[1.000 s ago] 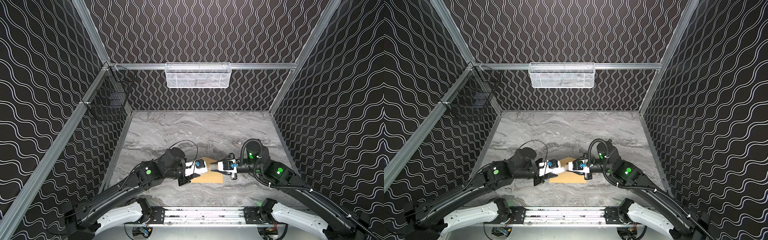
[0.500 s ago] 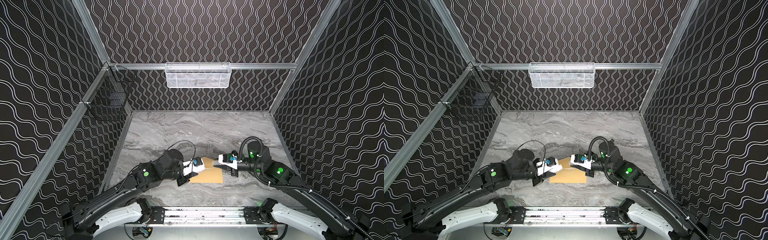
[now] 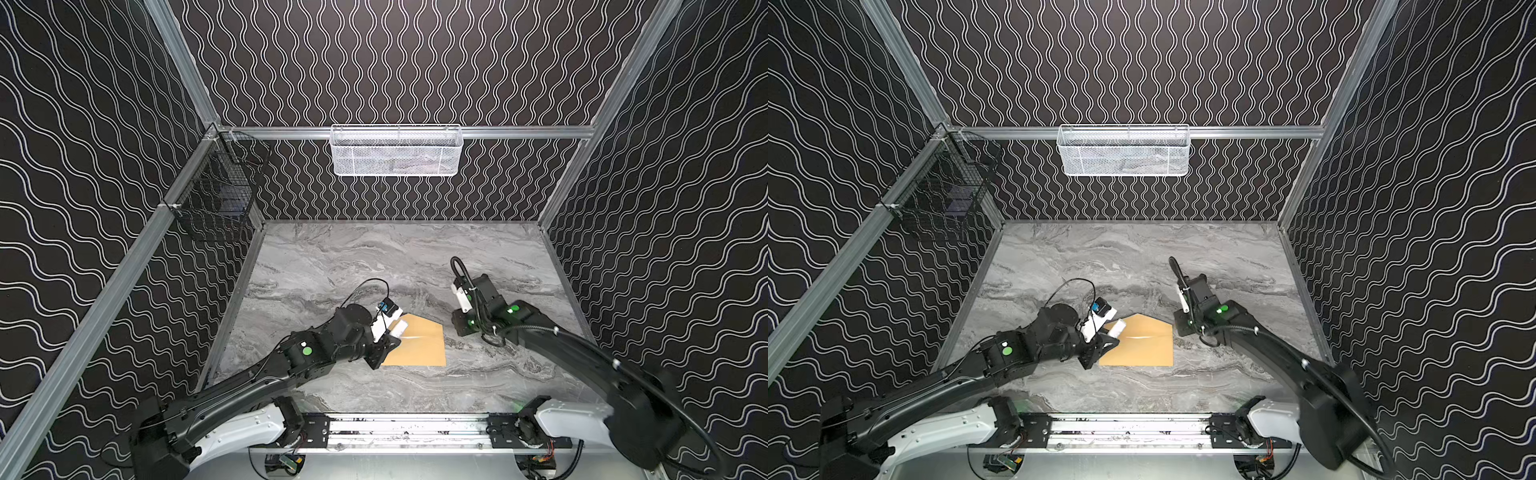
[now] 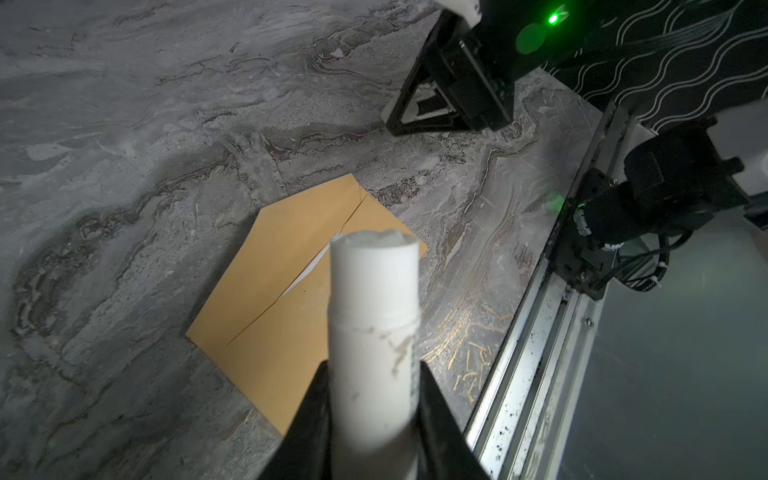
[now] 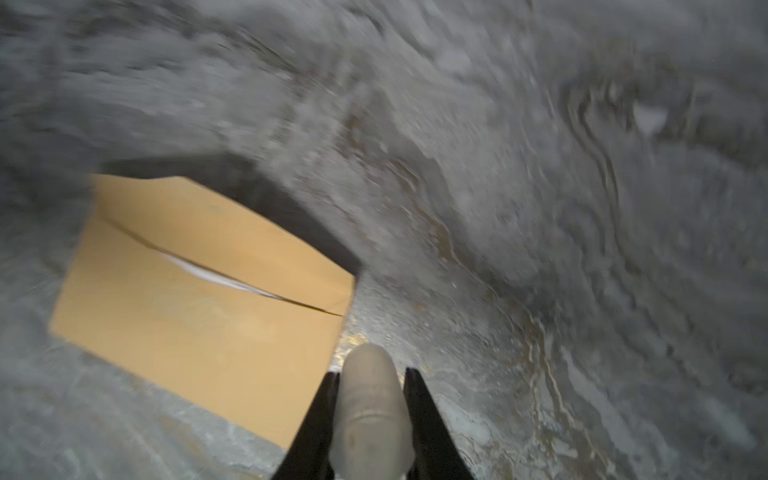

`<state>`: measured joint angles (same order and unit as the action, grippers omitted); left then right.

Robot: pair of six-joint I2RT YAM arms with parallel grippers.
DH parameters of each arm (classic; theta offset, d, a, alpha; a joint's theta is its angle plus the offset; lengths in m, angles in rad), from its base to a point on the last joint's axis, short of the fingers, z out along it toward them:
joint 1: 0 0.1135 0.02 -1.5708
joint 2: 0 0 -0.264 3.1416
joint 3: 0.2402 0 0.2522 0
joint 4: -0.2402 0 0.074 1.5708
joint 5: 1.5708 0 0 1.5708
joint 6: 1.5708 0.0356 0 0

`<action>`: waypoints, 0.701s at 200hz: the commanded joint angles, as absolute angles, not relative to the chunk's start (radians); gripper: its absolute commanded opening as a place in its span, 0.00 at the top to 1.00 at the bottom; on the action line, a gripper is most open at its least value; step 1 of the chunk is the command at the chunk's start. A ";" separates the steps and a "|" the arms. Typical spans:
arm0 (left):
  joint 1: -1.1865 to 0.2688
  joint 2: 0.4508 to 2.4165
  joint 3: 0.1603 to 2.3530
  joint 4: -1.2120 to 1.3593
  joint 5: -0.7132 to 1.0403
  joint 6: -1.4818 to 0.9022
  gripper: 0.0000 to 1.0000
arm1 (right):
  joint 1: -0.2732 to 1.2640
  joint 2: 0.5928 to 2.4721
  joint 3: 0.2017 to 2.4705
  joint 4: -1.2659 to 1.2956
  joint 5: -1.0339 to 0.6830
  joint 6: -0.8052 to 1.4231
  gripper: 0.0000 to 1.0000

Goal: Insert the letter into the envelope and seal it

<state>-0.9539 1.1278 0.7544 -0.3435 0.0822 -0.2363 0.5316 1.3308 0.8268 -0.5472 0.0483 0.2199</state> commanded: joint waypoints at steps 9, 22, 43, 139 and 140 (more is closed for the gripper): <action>-0.954 1.124 0.720 -0.220 0.062 -0.320 1.00 | 0.470 1.445 0.822 -0.629 0.016 0.358 1.00; -0.954 1.109 0.700 -0.204 0.046 -0.332 1.00 | 0.448 1.491 0.828 -0.637 0.014 0.362 1.00; -0.955 1.081 0.683 -0.204 0.020 -0.337 1.00 | 0.442 1.550 0.852 -0.659 0.025 0.358 1.00; -0.953 1.065 0.642 -0.130 0.020 -0.360 1.00 | 0.442 1.637 0.919 -0.718 0.072 0.330 0.64; -0.953 1.065 0.641 -0.130 0.020 -0.359 1.00 | 0.442 1.635 0.919 -0.718 0.072 0.330 0.63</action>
